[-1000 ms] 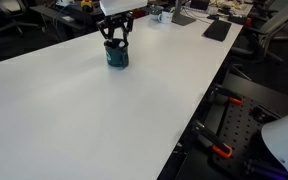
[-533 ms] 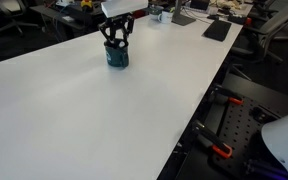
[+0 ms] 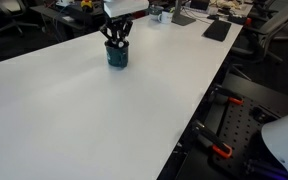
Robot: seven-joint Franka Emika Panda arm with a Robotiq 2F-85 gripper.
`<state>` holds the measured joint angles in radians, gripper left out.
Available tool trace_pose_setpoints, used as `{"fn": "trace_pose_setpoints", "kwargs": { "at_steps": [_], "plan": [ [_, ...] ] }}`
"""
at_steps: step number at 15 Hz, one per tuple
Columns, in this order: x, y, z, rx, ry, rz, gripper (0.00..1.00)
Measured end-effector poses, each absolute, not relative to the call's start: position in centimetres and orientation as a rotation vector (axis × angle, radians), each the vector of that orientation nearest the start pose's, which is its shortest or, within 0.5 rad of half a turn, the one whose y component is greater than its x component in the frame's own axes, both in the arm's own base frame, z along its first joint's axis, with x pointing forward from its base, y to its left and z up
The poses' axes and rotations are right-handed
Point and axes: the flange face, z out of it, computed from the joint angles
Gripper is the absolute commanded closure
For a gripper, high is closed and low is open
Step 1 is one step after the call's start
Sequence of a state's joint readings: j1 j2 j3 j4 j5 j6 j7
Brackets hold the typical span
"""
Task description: Remove the marker from the cup
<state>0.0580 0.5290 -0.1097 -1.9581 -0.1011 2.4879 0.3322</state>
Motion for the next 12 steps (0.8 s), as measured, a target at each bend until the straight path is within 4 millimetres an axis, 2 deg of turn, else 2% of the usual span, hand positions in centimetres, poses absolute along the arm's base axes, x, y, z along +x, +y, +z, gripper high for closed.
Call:
{"fn": "trace_pose_setpoints", "kwargs": {
  "at_steps": [7, 12],
  "plan": [
    [61.9, -2.7, 20.5, -3.218, 0.441, -0.026, 0.96],
    [61.9, -0.6, 21.0, -3.228, 0.394, 0.053, 0.96]
  ]
}}
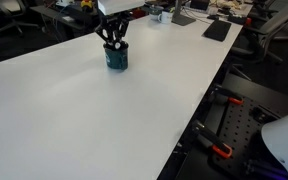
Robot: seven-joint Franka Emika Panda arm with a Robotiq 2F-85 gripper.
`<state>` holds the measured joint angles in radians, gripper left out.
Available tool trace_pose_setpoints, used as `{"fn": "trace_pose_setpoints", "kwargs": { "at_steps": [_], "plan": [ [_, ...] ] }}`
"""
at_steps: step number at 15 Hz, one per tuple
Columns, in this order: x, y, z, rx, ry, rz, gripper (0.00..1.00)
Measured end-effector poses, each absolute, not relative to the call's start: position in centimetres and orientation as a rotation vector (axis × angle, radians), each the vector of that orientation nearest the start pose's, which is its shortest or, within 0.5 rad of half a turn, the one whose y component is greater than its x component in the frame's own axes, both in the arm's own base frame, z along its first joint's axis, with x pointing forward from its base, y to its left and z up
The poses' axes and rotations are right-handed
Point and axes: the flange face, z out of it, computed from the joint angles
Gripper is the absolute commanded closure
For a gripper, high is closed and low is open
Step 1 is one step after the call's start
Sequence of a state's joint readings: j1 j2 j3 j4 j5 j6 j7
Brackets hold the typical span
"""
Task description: Remove the marker from the cup
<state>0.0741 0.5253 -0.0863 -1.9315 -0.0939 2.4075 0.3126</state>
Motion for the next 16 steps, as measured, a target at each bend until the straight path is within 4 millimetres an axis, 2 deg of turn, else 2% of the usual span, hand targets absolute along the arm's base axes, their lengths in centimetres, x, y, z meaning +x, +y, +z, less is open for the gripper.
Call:
{"fn": "trace_pose_setpoints", "kwargs": {
  "at_steps": [4, 8, 12, 16],
  "plan": [
    [62.0, 1.0, 22.5, -3.245, 0.357, 0.107, 0.96],
    [62.0, 1.9, 24.2, -3.276, 0.351, 0.128, 0.96],
    [62.2, 2.5, 25.7, -3.39, 0.389, 0.13, 0.96],
    [63.3, 5.4, 28.1, -3.525, 0.319, 0.149, 0.96]
  ]
}}
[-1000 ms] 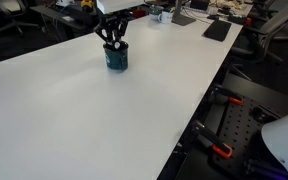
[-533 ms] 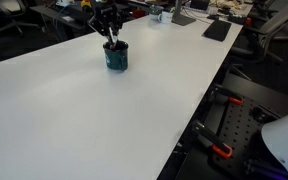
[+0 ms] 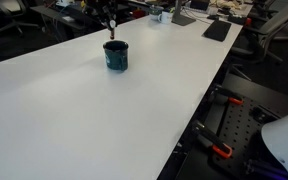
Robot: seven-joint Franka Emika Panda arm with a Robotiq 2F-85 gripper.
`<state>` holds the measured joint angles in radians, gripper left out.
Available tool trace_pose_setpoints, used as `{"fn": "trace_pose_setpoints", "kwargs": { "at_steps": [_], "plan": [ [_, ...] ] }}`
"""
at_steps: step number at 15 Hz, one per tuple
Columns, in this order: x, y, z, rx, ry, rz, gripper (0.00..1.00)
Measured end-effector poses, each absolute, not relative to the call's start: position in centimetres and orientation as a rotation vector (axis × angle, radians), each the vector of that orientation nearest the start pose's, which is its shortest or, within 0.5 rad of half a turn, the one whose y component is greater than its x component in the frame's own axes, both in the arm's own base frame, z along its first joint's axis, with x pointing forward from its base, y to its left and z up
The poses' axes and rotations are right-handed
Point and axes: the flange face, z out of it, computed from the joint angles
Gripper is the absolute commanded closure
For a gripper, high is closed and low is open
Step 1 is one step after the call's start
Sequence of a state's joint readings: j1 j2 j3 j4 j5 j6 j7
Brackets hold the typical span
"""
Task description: Remove the marker from the cup
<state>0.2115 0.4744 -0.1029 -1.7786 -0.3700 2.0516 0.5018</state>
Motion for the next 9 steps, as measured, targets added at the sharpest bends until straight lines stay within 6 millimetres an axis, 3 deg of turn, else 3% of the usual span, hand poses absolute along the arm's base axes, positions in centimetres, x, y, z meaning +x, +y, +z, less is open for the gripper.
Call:
{"fn": "trace_pose_setpoints", "kwargs": {
  "at_steps": [5, 9],
  "plan": [
    [65.9, 9.7, 30.4, -3.631, 0.131, 0.025, 0.96],
    [68.6, 12.7, 29.6, -3.687, -0.097, -0.095, 0.96]
  ]
}}
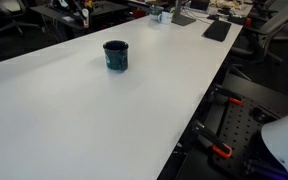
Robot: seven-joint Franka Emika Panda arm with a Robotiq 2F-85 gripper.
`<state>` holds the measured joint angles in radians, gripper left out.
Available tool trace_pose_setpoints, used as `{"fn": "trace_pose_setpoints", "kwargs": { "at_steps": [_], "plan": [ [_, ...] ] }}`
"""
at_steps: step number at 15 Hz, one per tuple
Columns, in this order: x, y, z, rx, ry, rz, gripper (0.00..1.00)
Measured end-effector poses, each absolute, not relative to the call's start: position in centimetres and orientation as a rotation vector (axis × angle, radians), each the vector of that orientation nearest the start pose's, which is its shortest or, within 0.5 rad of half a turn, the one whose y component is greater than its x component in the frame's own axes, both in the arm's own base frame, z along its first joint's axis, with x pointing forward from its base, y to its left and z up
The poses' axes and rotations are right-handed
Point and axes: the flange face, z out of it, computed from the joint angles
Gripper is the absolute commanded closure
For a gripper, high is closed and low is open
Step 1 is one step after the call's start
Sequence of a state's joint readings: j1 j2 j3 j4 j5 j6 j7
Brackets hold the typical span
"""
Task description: Remove the marker from the cup
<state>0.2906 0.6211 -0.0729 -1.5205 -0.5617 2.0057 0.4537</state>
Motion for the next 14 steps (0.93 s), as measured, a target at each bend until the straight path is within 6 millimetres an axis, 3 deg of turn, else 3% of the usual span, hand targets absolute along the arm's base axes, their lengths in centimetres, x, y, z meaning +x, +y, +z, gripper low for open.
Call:
{"fn": "trace_pose_setpoints", "kwargs": {
  "at_steps": [7, 14],
  "plan": [
    [72.6, 16.5, 24.3, 2.582, 0.432, 0.137, 0.96],
    [73.8, 18.0, 21.0, 2.703, 0.743, 0.064, 0.96]
  ]
}}
